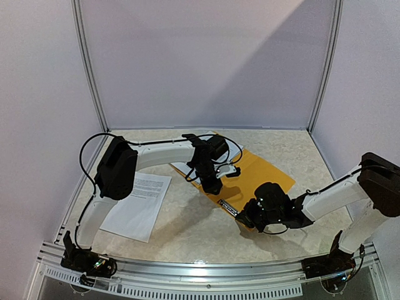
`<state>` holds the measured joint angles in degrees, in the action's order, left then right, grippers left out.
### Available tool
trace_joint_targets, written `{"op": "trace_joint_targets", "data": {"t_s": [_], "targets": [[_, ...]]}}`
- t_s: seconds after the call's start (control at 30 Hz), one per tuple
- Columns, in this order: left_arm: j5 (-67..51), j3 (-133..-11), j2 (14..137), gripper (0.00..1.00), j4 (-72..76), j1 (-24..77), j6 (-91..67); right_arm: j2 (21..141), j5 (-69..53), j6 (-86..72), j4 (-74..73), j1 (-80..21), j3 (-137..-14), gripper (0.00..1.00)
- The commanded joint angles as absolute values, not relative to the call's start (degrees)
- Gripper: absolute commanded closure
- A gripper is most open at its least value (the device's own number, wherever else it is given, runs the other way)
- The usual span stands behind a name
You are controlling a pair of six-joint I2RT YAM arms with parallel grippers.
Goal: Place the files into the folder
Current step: Open the spring clip on the folder with some files.
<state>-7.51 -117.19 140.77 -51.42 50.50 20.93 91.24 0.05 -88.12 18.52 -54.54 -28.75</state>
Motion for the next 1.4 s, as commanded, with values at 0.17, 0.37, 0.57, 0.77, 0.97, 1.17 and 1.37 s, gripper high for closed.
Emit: {"op": "trace_joint_targets", "data": {"t_s": [0.17,0.37,0.57,0.77,0.97,1.17,1.37], "targets": [[-9.2,-111.9,149.9,0.73,-58.1,51.9,20.5,94.3,5.4,-90.7,10.3,-53.1,-28.2,1.0],[-8.6,-111.9,149.9,0.74,-57.9,52.2,20.8,91.6,9.4,-88.1,0.3,-53.2,-33.8,1.0],[-8.2,-111.7,150.0,0.74,-57.9,52.4,21.2,91.1,10.8,-86.8,-2.8,-53.2,-35.7,1.0],[-8.4,-111.7,149.9,0.74,-57.8,52.4,21.2,89.8,11.2,-83.4,-6.1,-53.2,-39.4,1.0],[-8.3,-111.5,149.9,0.7,-57.6,52.4,21.1,88.1,8.8,-75.9,-7.7,-53.1,-45.0,0.97],[-8.3,-111.4,149.8,0.67,-57.6,52.4,21.1,87.5,6.8,-72.4,-7.0,-53.1,-46.8,0.91],[-8.3,-111.7,149.9,0.66,-57.8,52.4,21.2,85.5,7.8,-72.4,-11.1,-53.1,-47.4,0.8]]}}
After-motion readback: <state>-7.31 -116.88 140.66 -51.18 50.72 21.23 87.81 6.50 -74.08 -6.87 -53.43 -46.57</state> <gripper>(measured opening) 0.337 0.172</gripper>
